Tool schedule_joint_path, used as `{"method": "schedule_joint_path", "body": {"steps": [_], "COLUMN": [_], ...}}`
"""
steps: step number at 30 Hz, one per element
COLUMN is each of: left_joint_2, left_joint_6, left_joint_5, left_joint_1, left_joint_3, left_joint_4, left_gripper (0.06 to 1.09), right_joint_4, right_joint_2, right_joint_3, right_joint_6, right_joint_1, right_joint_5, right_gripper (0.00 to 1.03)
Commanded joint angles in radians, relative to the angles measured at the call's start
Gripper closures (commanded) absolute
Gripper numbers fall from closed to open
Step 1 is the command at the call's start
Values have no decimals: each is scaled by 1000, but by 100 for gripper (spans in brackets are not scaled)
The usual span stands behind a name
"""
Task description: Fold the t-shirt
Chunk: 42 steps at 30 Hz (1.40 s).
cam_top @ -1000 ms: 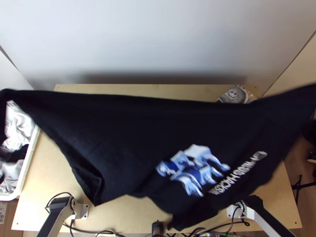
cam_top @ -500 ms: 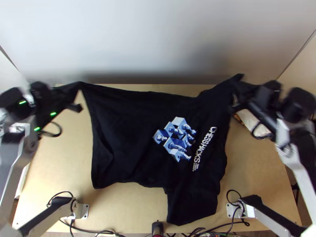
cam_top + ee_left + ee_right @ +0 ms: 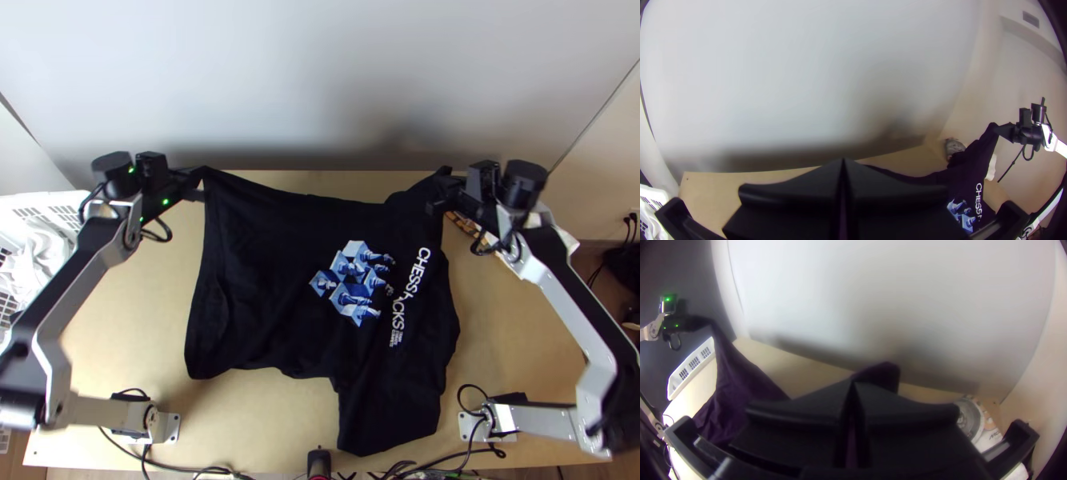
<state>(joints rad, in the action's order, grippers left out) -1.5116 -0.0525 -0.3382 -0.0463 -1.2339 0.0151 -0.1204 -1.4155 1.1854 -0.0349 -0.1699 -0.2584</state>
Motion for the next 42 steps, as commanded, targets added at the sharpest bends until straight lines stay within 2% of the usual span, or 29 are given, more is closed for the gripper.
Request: {"method": "schedule_joint_path", "body": {"steps": [1,14,27,33,40,42], "left_joint_2": [-229,-492,-707,-740,-756,-751], "left_joint_6": [-1,49,95,132,174,180], "left_joint_5": [7,62,90,111,120,120], "left_joint_1": [45,65,52,40,33,33], "left_joint_3": [-131,-377,-631,-674,-685,-685], "left_joint_4": [-27,-14,88,117,161,167], "left_gripper": [105,105,105,105,105,105], "right_joint_4": [28,-35,-122,-162,-305,-305], "right_joint_2": [-175,-520,-758,-835,-904,-887], "right_joint_3": [62,387,646,727,827,826], "right_joint_6": [-8,18,18,10,-23,-16], "right_joint_1": [33,84,72,63,40,43], "right_joint_5": [-4,-4,1,8,7,7], "right_gripper": [100,100,100,100,100,100]}}
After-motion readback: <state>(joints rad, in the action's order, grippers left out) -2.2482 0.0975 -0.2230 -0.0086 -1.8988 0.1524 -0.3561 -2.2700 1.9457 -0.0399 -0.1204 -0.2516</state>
